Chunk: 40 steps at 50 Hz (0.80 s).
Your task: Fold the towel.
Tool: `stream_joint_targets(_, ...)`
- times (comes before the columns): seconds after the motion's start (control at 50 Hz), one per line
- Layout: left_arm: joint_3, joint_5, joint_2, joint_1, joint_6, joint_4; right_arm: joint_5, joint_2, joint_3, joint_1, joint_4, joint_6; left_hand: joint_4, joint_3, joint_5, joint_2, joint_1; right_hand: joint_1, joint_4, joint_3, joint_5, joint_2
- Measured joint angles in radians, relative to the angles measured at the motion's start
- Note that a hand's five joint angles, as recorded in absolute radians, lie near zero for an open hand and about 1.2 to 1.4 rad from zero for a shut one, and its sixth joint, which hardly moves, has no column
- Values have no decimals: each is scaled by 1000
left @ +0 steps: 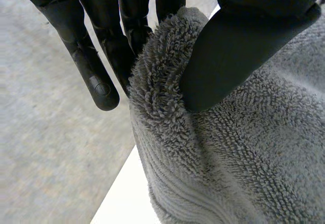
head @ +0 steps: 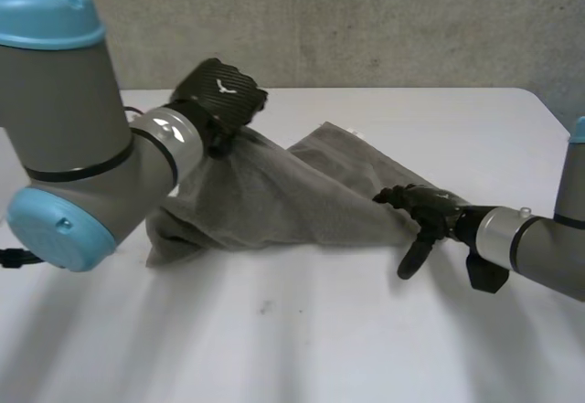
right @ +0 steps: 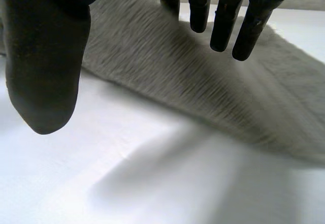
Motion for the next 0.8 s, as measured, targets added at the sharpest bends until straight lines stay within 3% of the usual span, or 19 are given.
stream_joint_targets(0.16,-64,-17,80,25,2,1,27,51,-27,84,-35,101,0,0,0,0,0,1,0,0,0,0)
stream_joint_targets(0.26,-118,-9,131,41,4,3,120,93,-67,113,-79,108,0,0,0,0,0,154,121,137,152,122)
stream_joint_targets(0.34,-163,-3,165,57,4,6,225,112,-99,118,-120,88,0,0,0,0,0,524,493,510,525,504)
stream_joint_targets(0.38,-187,-1,177,68,4,8,276,113,-110,115,-146,70,0,0,0,0,0,864,826,837,865,843)
stream_joint_targets(0.42,-207,0,186,78,4,11,309,108,-113,111,-168,54,0,0,0,0,0,1059,1011,1027,1050,1030)
stream_joint_targets(0.46,-223,1,191,86,3,13,324,98,-111,108,-186,43,0,0,0,0,0,1096,1075,1082,1102,1070)
stream_joint_targets(0.52,-241,2,196,96,2,17,324,80,-105,104,-204,33,0,0,0,0,0,1096,1083,1088,1104,1071)
stream_joint_targets(0.62,-257,2,212,103,-17,29,252,15,-77,91,-213,26,0,0,0,0,0,1096,1084,1088,1106,1071)
stream_joint_targets(0.8,-238,0,292,105,-85,63,167,-255,-81,17,-213,5,0,0,0,0,0,1097,1084,1088,1106,1071)
